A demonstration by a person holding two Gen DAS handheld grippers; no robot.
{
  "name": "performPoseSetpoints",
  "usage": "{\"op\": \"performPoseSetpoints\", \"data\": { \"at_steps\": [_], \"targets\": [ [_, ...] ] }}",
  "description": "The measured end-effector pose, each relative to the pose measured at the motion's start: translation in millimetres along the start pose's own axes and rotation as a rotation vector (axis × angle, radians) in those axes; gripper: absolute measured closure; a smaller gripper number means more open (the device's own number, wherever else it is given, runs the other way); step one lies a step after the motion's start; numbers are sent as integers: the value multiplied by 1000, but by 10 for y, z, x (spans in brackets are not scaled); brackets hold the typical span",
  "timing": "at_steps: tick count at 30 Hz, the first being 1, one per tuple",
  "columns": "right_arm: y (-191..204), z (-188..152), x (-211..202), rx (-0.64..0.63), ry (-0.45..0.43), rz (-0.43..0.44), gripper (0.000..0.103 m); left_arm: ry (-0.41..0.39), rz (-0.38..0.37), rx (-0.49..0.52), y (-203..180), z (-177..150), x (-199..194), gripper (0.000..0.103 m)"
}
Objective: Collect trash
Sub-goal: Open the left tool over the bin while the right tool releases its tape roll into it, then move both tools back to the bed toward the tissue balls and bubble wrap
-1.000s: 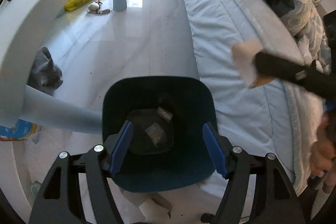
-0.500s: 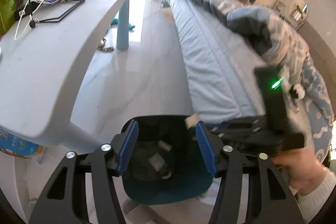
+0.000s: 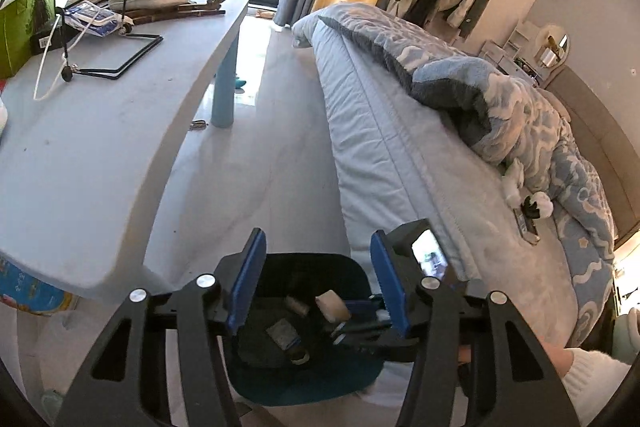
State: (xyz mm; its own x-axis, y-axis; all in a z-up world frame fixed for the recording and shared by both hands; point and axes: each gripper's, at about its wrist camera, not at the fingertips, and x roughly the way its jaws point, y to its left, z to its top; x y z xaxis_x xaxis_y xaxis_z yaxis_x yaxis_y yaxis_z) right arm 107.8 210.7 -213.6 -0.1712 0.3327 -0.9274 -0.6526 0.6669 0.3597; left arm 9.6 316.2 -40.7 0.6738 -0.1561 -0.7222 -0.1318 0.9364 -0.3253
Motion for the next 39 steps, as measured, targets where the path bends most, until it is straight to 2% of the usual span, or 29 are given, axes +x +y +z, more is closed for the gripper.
{"op": "performPoseSetpoints", "data": {
  "at_steps": [12,18,22,27,39],
  "targets": [
    [124,9,-212,-43,-45,49,36,-81,2,15,-121,135,-163,43],
    [246,16,-604,-132,-158,84,36,-126,18,47,-266,230,-235,41],
    [265,-16,-939,-191,-267,73,36,-150,14,67,-412,289,-256,38],
    [59,-74,-1313,-182,-384,57,36,-176,7,100,-654,354,-260,35],
    [-593,-388,-1973,-95,-544,-32,36,-182,-20,183,-1276,390,-81,29]
  ]
}}
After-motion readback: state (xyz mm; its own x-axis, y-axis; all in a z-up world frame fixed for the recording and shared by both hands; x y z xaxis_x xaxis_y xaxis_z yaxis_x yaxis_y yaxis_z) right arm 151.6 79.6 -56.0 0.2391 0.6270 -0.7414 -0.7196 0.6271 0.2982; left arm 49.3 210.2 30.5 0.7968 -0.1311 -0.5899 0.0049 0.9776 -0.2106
